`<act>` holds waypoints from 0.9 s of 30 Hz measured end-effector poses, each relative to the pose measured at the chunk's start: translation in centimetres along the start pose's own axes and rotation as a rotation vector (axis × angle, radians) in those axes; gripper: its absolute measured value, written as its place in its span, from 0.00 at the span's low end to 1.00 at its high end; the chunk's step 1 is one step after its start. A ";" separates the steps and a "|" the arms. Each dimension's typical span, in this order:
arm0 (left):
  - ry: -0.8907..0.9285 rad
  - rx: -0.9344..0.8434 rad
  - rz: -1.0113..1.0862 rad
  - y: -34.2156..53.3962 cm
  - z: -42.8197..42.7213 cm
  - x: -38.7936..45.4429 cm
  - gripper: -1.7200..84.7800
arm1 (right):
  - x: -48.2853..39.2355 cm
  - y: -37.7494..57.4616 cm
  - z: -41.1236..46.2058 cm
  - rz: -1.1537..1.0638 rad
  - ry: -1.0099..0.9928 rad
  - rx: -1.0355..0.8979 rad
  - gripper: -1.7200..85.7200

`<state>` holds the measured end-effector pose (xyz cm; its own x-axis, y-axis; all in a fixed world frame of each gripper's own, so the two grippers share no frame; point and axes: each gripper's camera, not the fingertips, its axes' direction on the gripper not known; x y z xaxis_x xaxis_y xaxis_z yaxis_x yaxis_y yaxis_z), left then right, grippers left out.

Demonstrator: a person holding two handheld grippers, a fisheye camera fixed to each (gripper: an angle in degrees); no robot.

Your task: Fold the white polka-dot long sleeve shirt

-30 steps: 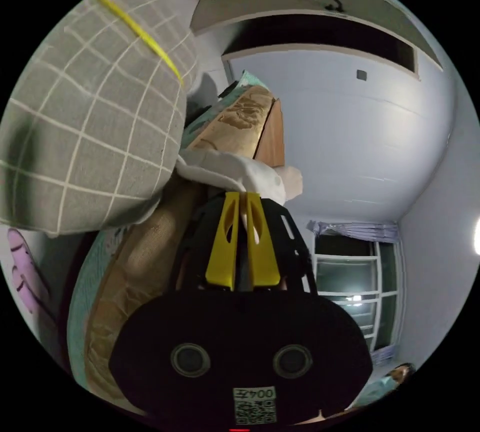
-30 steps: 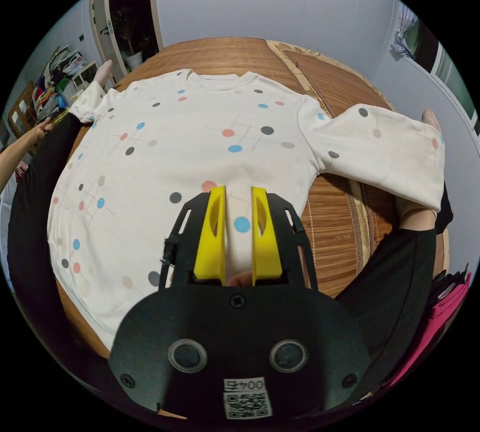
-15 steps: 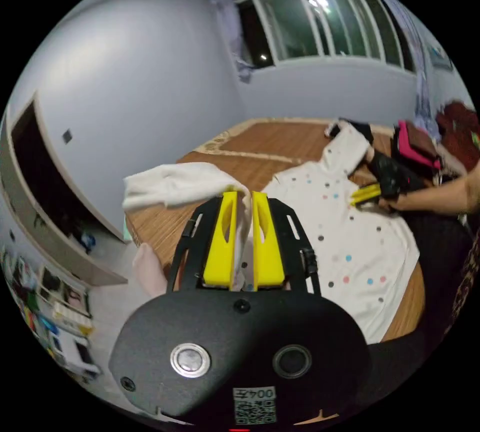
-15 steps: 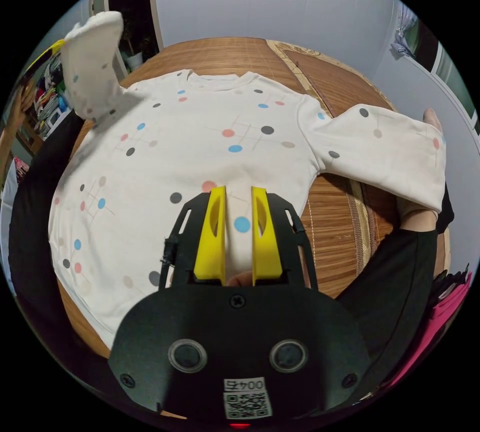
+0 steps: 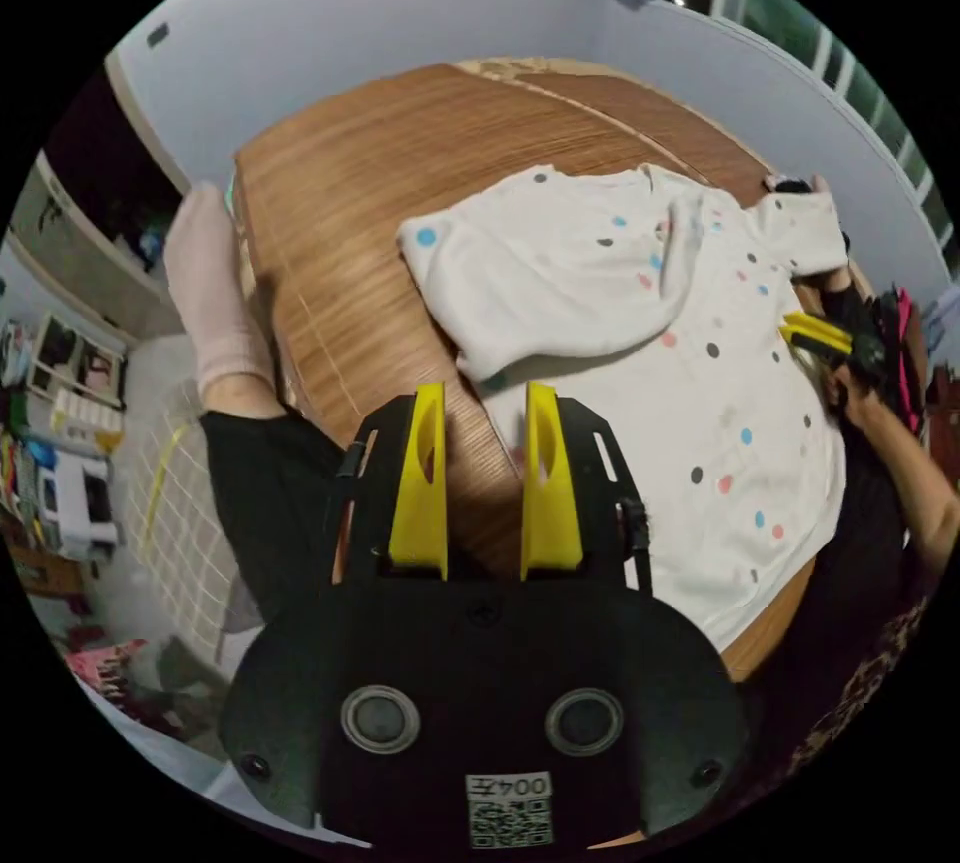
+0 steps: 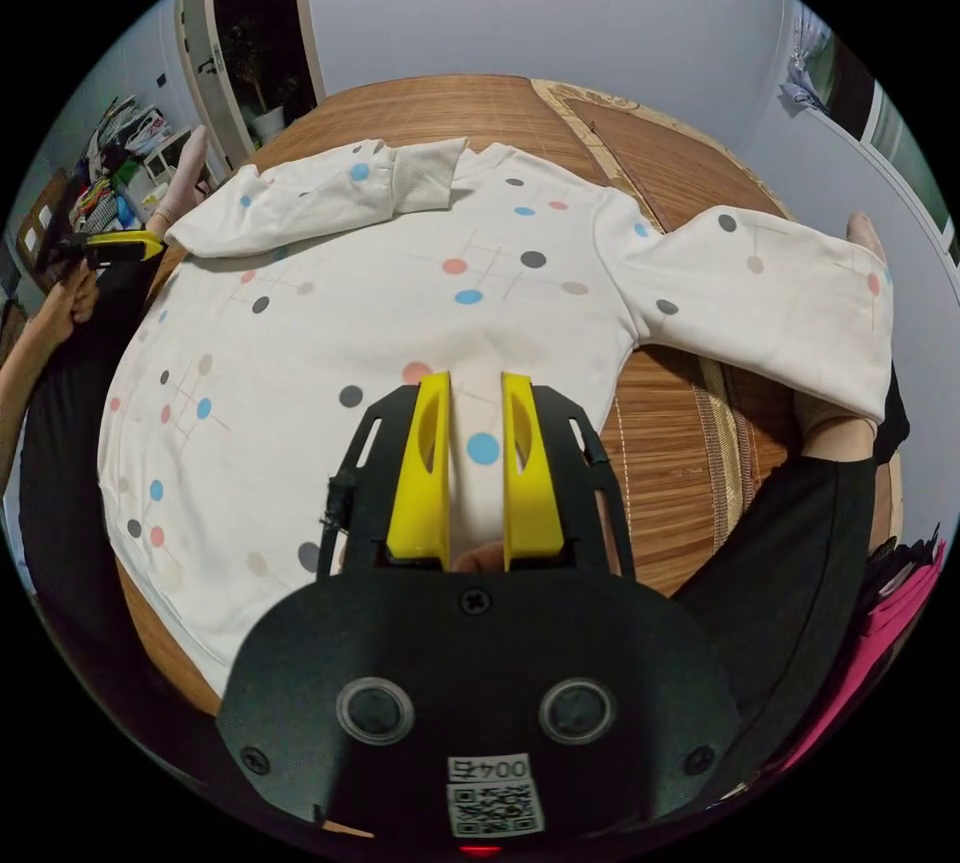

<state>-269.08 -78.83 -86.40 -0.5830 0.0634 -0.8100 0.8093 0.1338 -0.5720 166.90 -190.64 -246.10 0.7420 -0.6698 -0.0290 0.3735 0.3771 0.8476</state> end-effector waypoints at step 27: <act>0.030 0.005 -0.053 -5.9 11.3 -0.4 0.08 | 8.5 -16.4 3.0 0.332 -0.323 0.193 0.16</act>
<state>-272.83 -90.86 -84.20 -0.6267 0.0857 -0.7746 0.7776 0.1331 -0.6144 165.44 -204.45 -258.65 0.5819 -0.7090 0.3984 0.0139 0.4985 0.8668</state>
